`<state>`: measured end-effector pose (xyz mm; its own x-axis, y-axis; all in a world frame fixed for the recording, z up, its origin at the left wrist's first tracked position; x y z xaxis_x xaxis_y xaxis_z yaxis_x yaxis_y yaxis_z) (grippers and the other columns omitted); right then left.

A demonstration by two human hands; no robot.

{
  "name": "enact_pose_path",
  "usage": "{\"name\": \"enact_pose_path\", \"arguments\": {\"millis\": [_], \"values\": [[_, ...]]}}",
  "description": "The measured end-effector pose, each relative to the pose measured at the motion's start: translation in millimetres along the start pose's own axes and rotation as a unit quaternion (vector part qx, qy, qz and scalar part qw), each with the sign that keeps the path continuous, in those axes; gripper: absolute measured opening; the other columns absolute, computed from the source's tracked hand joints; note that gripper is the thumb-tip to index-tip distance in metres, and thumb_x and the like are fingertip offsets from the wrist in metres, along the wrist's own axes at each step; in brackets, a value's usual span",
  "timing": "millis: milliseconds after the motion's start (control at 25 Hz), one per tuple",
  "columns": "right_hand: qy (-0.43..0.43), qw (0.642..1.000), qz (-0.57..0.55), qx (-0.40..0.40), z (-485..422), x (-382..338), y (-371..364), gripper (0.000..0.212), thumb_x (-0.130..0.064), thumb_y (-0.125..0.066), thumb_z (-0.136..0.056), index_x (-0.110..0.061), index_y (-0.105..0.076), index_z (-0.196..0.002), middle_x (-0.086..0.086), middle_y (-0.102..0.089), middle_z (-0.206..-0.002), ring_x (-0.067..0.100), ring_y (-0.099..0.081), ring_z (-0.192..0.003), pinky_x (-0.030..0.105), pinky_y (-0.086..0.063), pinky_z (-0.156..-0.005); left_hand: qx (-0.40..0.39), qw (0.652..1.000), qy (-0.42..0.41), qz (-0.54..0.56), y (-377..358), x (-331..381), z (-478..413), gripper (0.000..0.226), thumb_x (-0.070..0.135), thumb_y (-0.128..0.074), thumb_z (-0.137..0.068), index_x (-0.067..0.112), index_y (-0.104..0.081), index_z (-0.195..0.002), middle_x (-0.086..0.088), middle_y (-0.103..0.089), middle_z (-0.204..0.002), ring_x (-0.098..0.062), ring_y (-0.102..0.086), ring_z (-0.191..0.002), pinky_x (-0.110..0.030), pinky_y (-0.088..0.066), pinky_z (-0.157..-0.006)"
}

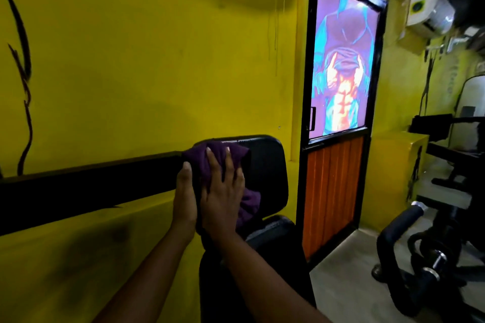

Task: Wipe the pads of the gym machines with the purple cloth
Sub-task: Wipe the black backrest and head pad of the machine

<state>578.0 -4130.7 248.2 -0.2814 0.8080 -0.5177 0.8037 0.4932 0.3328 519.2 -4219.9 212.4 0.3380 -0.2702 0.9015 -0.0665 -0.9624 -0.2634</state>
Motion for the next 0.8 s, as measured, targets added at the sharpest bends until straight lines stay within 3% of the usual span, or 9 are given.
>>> {"name": "enact_pose_path", "arguments": {"millis": [120,240,400,560,600,720,800], "values": [[0.042,0.998,0.02,0.044,-16.6,21.5,-9.4,0.057,-0.044,-0.039,-0.087,-0.043,-0.021,-0.141,-0.001,-0.029,-0.152,0.028,-0.039,-0.132,0.044,-0.023,-0.112,0.078,0.993,-0.062,-0.068,-3.9,5.0,-8.0,0.061,0.059,-0.036,-0.091,0.019,-0.043,-0.136,0.0,-0.052,-0.129,-0.016,-0.049,-0.118,-0.028,-0.036,-0.089],[0.061,0.995,0.022,0.08,-40.8,50.5,1.9,0.054,-0.046,-0.039,-0.087,-0.042,-0.026,-0.139,-0.002,-0.033,-0.15,0.027,-0.035,-0.133,0.039,-0.017,-0.112,0.16,0.968,-0.104,-0.162,-0.8,13.3,3.3,0.092,0.077,-0.027,-0.063,0.019,-0.046,-0.132,-0.003,-0.059,-0.102,-0.025,-0.058,-0.095,-0.031,-0.042,-0.074],[0.002,0.995,0.023,0.094,-77.6,102.7,27.7,0.058,-0.05,-0.032,-0.083,-0.032,-0.04,-0.138,0.0,-0.035,-0.149,0.033,-0.031,-0.135,0.049,-0.02,-0.111,0.184,0.954,-0.124,-0.203,2.0,12.5,2.4,0.096,0.081,-0.027,-0.058,0.019,-0.048,-0.128,-0.003,-0.061,-0.091,-0.026,-0.059,-0.082,-0.032,-0.045,-0.066],[-0.083,0.991,-0.018,0.108,-86.9,112.1,39.0,0.057,-0.044,-0.032,-0.082,-0.033,-0.043,-0.137,0.001,-0.034,-0.149,0.034,-0.028,-0.135,0.048,-0.018,-0.11,0.198,0.944,-0.136,-0.228,0.6,16.6,6.5,0.096,0.079,-0.023,-0.061,0.015,-0.048,-0.127,-0.007,-0.063,-0.095,-0.026,-0.058,-0.081,-0.03,-0.039,-0.064],[-0.064,0.992,-0.018,0.106,-80.1,93.0,33.0,0.055,-0.042,-0.034,-0.082,-0.035,-0.044,-0.136,0.001,-0.034,-0.149,0.035,-0.029,-0.134,0.048,-0.019,-0.109,0.205,0.941,-0.138,-0.23,0.9,17.1,7.1,0.097,0.079,-0.021,-0.061,0.014,-0.048,-0.127,-0.011,-0.065,-0.098,-0.03,-0.06,-0.084,-0.03,-0.039,-0.065],[0.1,0.993,-0.003,0.058,-65.9,13.0,6.9,0.049,-0.04,-0.039,-0.084,-0.04,-0.044,-0.132,-0.003,-0.038,-0.147,0.029,-0.027,-0.132,0.042,-0.02,-0.106,0.225,0.932,-0.142,-0.245,1.1,21.8,11.4,0.105,0.084,-0.014,-0.06,0.012,-0.048,-0.13,-0.019,-0.066,-0.101,-0.037,-0.062,-0.089,-0.03,-0.036,-0.065],[0.209,0.977,0.048,0.021,-72.2,-15.4,-2.5,0.046,-0.041,-0.041,-0.082,-0.037,-0.05,-0.127,-0.002,-0.047,-0.14,0.027,-0.032,-0.127,0.041,-0.022,-0.102,0.216,0.937,-0.142,-0.235,1.7,23.0,12.6,0.115,0.092,-0.008,-0.055,0.013,-0.047,-0.13,-0.014,-0.064,-0.088,-0.034,-0.06,-0.077,-0.03,-0.035,-0.061]]}}
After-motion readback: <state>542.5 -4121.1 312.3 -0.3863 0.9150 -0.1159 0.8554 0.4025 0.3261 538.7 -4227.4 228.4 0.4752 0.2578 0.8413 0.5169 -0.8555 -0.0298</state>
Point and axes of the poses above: each hand's wrist, its own z-axis away from the middle knuckle, its own y-axis out of the back of the hand, x = y × z, the point moved 9 cm from there along -z, towards the middle knuckle
